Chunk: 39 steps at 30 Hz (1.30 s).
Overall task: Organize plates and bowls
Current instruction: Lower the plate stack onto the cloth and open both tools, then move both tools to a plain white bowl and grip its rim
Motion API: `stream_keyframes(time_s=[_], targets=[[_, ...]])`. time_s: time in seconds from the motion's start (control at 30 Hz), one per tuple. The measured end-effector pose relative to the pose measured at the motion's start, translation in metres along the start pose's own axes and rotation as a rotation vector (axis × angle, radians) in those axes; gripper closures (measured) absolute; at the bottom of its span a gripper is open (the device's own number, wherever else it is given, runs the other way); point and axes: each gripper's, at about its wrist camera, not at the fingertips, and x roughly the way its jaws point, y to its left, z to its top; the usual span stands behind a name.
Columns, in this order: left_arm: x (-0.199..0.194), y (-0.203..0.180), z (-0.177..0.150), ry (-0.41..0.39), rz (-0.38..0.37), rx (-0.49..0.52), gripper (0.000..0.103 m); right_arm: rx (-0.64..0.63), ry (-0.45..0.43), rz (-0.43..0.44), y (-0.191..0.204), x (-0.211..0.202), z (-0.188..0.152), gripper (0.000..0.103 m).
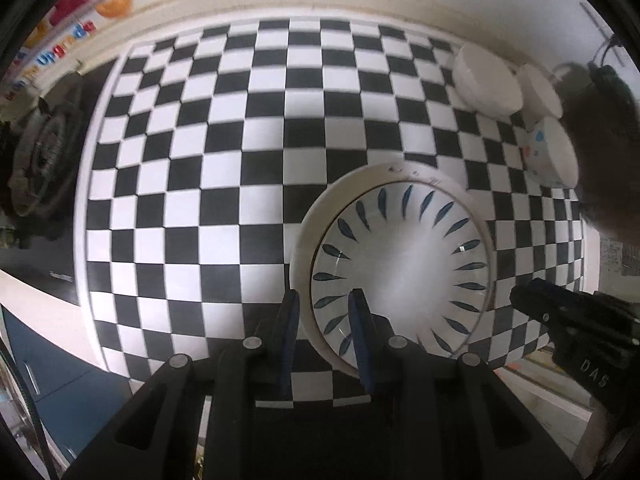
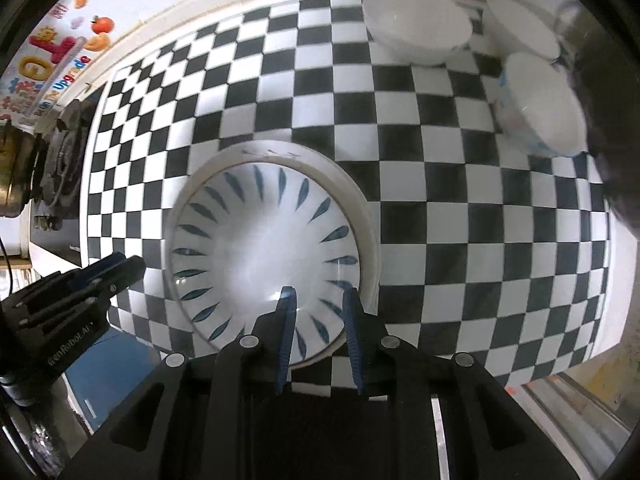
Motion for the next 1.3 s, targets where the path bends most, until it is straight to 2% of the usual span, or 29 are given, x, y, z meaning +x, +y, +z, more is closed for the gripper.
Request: stream_keyframes(time_s=[0.2, 0.53, 0.73, 0.93, 1.0, 1.07, 1.17, 1.3], targets=[[-0.036, -0.01, -0.008, -0.018, -0.047, 0.023, 0.08, 0.006, -0.068, 0.018, 0.006, -0.048, -0.02, 0.077], [-0.089, -0.025, -0.021, -0.087, -0.071, 0.065, 0.08, 0.003, -0.159, 0.022, 0.015, -0.117, -0.044, 0.077], [-0.112, -0.025, -0.026, -0.122, -0.074, 0.079, 0.08, 0.003, -0.183, 0.038, 0.017, -0.142, -0.055, 0.077], [-0.119, -0.024, -0.03, -0.135, -0.09, 0.086, 0.08, 0.013, -0.195, 0.051, 0.014, -0.15, -0.058, 0.077], [-0.119, -0.026, -0.027, -0.147, -0.107, 0.091, 0.08, 0.015, -0.196, 0.055, 0.013, -0.149, -0.056, 0.062], [-0.119, -0.029, -0.022, -0.163, -0.125, 0.091, 0.075, 0.027, -0.202, 0.087, 0.008, -0.148, -0.053, 0.038], [-0.117, -0.034, -0.005, -0.203, -0.144, 0.082, 0.072, 0.051, -0.237, 0.108, -0.008, -0.148, -0.044, 0.033], [-0.106, -0.045, 0.032, -0.25, -0.143, 0.065, 0.071, 0.097, -0.336, 0.086, -0.045, -0.15, -0.023, 0.026]])
